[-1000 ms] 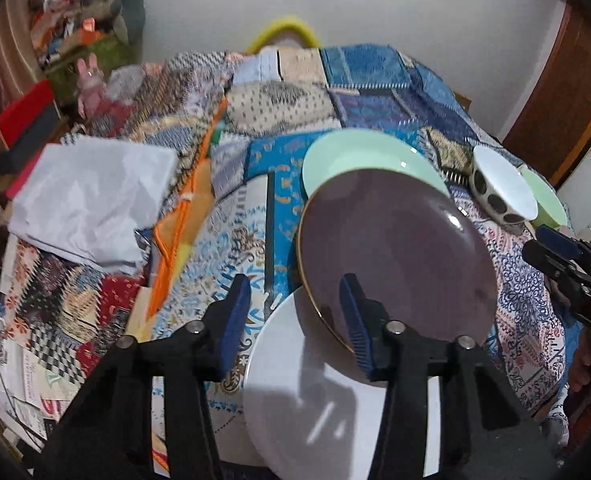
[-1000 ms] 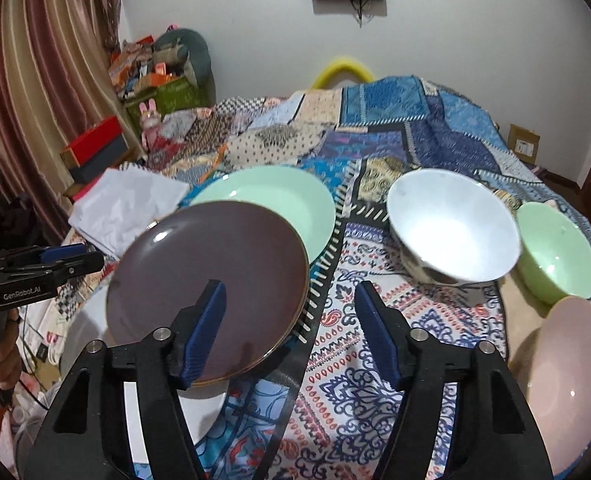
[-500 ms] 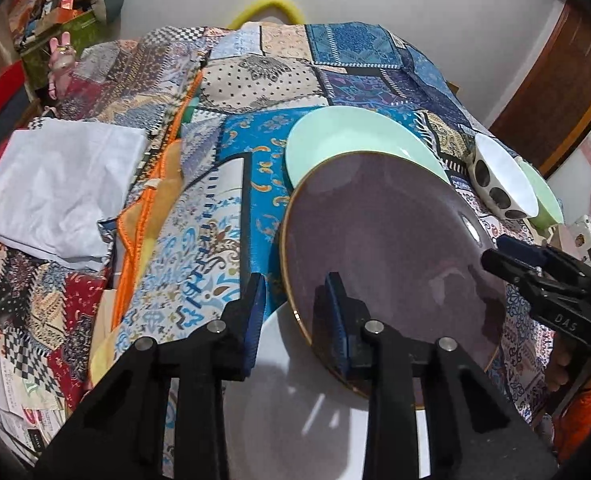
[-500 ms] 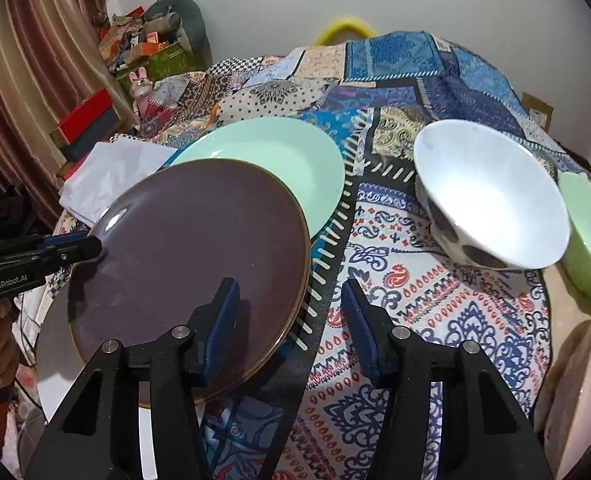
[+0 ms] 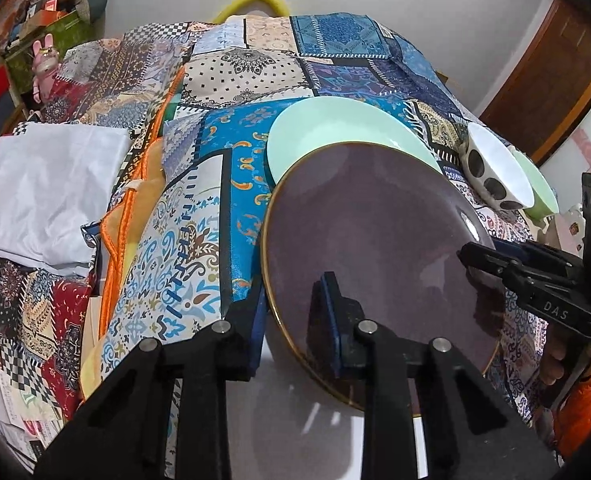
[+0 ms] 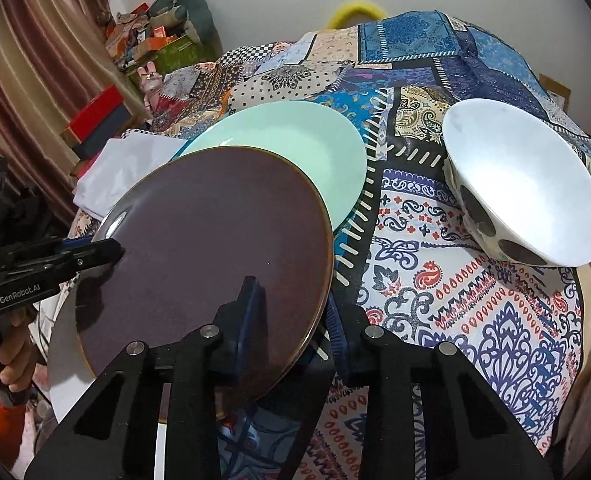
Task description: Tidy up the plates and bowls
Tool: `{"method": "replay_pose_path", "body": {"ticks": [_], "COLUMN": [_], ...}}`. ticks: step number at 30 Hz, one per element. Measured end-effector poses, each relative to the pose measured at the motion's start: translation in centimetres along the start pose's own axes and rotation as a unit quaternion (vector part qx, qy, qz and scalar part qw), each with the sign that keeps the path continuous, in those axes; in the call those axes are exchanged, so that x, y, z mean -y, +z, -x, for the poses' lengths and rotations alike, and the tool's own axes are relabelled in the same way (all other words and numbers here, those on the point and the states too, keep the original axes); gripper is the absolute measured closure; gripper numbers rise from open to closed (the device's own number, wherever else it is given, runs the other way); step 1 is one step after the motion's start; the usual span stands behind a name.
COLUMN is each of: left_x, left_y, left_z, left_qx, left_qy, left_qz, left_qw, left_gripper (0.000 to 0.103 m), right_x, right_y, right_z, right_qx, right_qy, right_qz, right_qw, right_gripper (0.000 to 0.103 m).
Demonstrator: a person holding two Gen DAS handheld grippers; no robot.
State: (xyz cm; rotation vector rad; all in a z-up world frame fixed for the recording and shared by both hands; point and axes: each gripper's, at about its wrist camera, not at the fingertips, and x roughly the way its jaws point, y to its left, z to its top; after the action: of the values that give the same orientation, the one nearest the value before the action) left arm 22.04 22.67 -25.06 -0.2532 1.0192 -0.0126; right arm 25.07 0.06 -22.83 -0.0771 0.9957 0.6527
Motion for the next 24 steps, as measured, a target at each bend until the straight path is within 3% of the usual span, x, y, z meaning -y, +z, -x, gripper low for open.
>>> {"method": "replay_pose_path", "body": {"ticks": [12,24], "left_x": [1.4,4.3], "left_y": [-0.9,-1.5], "left_z": [1.1,4.3], "left_qx": [0.010,0.030], "left_qy": [0.002,-0.008], "left_qz": [-0.011,-0.018], "left_qw": [0.9999,0.9994], "left_gripper": [0.077,0.077], "right_x": [0.8,1.2], "right_y": [-0.3,-1.1], "right_z": [1.3,5.4], "right_qx": [0.012,0.051], "right_qy": [0.000,0.003], "right_qz": [-0.005,-0.015], "right_qw": [1.000,0.999], "right_gripper": [0.075,0.075]}}
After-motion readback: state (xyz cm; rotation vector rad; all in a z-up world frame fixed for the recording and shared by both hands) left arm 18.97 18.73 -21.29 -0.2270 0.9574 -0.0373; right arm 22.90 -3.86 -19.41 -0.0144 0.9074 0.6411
